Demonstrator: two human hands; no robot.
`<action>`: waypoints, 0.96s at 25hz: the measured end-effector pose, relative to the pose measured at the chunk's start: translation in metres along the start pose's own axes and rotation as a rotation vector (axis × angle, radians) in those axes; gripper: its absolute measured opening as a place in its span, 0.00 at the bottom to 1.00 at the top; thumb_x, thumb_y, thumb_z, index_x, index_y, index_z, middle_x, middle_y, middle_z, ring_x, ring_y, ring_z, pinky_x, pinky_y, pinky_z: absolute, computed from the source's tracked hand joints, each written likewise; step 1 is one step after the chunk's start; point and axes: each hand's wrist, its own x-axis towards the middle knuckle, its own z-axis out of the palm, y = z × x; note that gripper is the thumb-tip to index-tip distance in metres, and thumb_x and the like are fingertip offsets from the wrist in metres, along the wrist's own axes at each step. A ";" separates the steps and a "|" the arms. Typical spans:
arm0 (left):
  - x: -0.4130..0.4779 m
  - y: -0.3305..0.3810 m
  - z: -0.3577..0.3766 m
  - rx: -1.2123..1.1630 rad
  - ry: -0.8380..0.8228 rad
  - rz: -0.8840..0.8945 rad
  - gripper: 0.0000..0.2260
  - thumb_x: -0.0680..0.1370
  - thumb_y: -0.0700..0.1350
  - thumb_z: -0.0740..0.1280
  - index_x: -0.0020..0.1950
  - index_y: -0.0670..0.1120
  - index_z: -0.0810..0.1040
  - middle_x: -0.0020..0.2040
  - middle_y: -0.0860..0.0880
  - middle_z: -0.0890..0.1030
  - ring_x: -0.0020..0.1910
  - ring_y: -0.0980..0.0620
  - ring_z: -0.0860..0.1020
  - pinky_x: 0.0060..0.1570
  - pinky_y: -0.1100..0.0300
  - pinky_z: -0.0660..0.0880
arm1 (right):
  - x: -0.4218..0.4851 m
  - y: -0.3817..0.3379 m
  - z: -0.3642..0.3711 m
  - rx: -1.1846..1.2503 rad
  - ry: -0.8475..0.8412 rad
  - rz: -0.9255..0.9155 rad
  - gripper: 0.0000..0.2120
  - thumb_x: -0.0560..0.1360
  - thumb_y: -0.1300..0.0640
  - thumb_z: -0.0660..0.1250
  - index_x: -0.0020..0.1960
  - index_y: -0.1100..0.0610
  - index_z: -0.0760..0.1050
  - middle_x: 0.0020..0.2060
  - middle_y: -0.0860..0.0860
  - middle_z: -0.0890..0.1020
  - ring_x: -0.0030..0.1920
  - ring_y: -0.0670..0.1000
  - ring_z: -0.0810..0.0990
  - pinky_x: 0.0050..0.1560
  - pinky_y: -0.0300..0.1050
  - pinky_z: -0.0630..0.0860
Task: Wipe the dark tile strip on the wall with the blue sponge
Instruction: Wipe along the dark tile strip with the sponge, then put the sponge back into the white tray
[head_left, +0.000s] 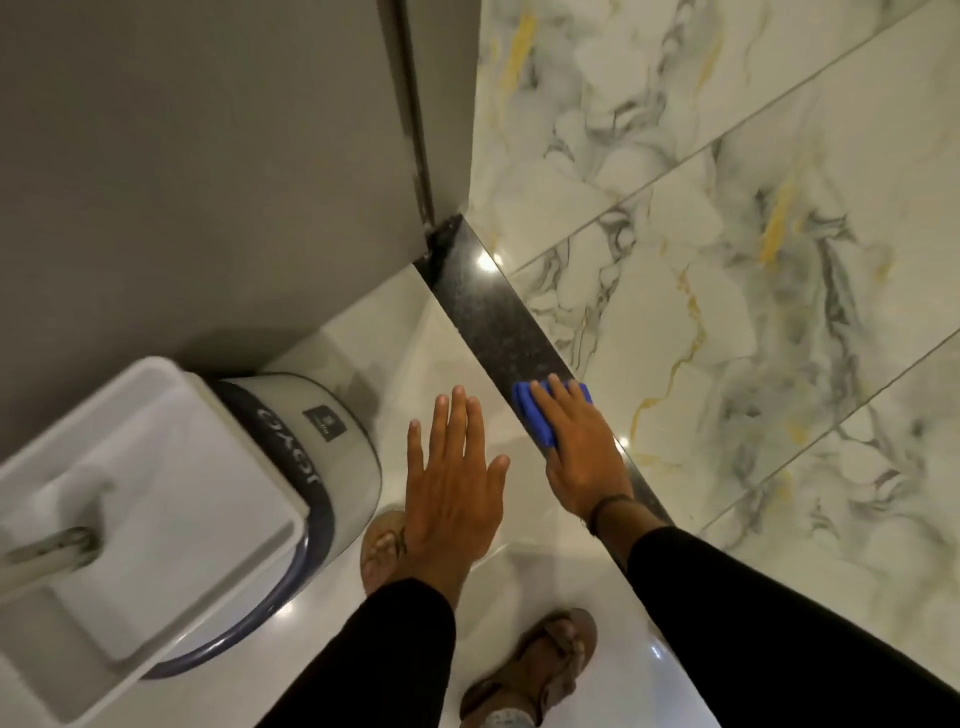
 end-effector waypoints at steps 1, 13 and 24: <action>-0.033 -0.011 -0.056 -0.004 0.057 -0.042 0.35 0.87 0.62 0.49 0.89 0.44 0.48 0.90 0.42 0.47 0.89 0.41 0.48 0.87 0.38 0.46 | -0.024 -0.051 -0.037 0.000 -0.012 -0.083 0.32 0.84 0.61 0.61 0.85 0.49 0.56 0.85 0.52 0.58 0.86 0.58 0.54 0.85 0.64 0.53; -0.153 -0.177 -0.084 -0.152 0.121 -0.366 0.37 0.86 0.65 0.46 0.89 0.45 0.45 0.90 0.45 0.47 0.89 0.42 0.46 0.87 0.37 0.48 | -0.080 -0.242 0.011 -0.085 -0.094 -0.497 0.36 0.82 0.63 0.67 0.84 0.50 0.57 0.84 0.52 0.61 0.85 0.58 0.55 0.84 0.62 0.58; -0.147 -0.266 0.000 -0.275 0.027 -0.405 0.35 0.86 0.61 0.43 0.89 0.44 0.44 0.91 0.43 0.46 0.89 0.42 0.43 0.88 0.38 0.43 | -0.002 -0.316 0.179 -0.430 -0.100 -0.605 0.37 0.82 0.63 0.66 0.86 0.52 0.53 0.86 0.54 0.55 0.86 0.61 0.50 0.85 0.64 0.53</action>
